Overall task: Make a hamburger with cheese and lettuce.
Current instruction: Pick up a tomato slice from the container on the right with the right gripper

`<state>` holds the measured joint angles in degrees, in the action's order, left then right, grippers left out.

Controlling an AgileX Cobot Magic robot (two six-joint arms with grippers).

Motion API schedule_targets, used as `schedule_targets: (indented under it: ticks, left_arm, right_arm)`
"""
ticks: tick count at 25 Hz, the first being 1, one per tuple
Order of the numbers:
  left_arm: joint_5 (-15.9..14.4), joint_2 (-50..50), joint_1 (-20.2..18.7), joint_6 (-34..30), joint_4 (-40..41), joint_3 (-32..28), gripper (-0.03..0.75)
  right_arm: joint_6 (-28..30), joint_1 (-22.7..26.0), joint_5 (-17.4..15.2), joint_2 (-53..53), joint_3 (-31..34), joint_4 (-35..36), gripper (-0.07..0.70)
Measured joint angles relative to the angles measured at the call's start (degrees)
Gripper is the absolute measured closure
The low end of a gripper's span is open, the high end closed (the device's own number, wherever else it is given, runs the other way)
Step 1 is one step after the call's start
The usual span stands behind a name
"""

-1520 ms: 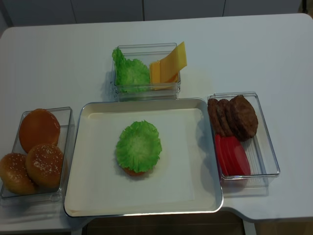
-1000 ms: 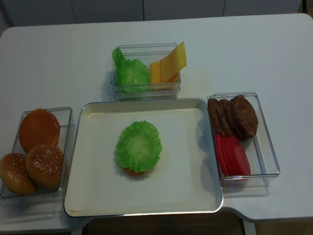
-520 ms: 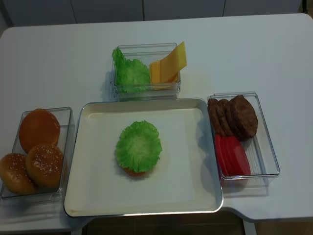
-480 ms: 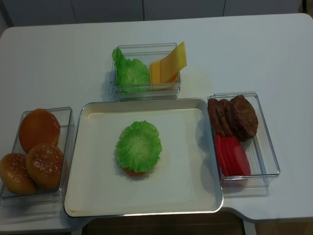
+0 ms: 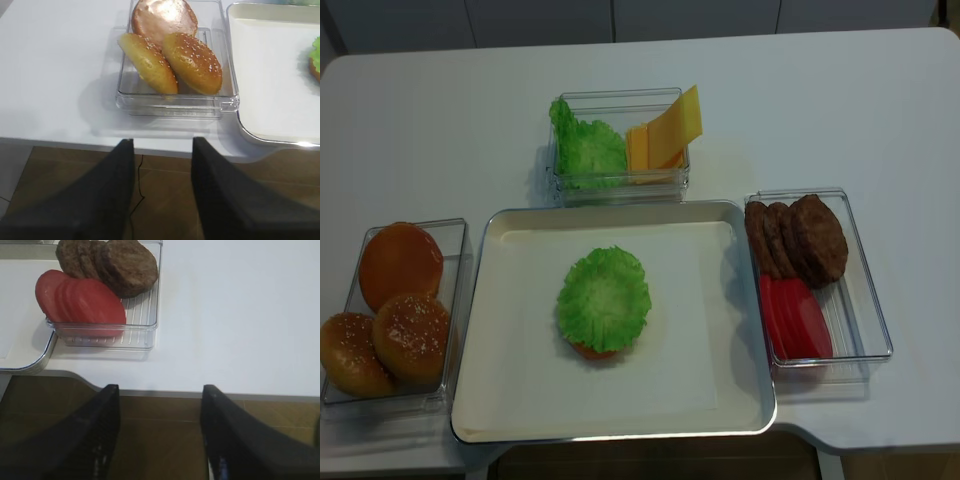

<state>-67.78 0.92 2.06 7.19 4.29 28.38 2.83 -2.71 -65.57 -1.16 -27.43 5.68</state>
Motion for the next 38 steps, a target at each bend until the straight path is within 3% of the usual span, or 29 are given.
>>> schedule_targets:
  ticks: [6,11,16,21,26,28,38]
  left_arm:
    - [0.0,0.0,0.0,0.0,0.0,0.0,0.429]
    - [0.0,0.0,0.0,0.0,0.0,0.0,0.429]
    - [0.0,0.0,0.0,0.0,0.0,0.0,0.429]
    - [0.0,0.0,0.0,0.0,0.0,0.0,0.429]
    - [0.0,0.0,0.0,0.0,0.0,0.0,0.429]
    - [0.0,0.0,0.0,0.0,0.0,0.0,0.429]
    - [0.0,0.0,0.0,0.0,0.0,0.0,0.429]
  right_arm:
    - [0.0,0.0,0.3,0.0,-0.11,0.0,0.236]
    - [-0.24,0.0,2.73,0.25,-1.5,0.76,0.236]
    - [0.23,0.0,5.53,7.4,-4.46,2.96,0.236]
    - [0.77,0.0,10.62,16.72,-7.48,3.76,0.236]
    - [9.34,0.0,18.81,23.16,-9.76,9.62,0.236]
    - [11.42,0.0,20.48,25.5,-10.62,13.64,0.236]
    - [10.98,-3.85,21.03,41.56,-19.75,16.82,0.242]
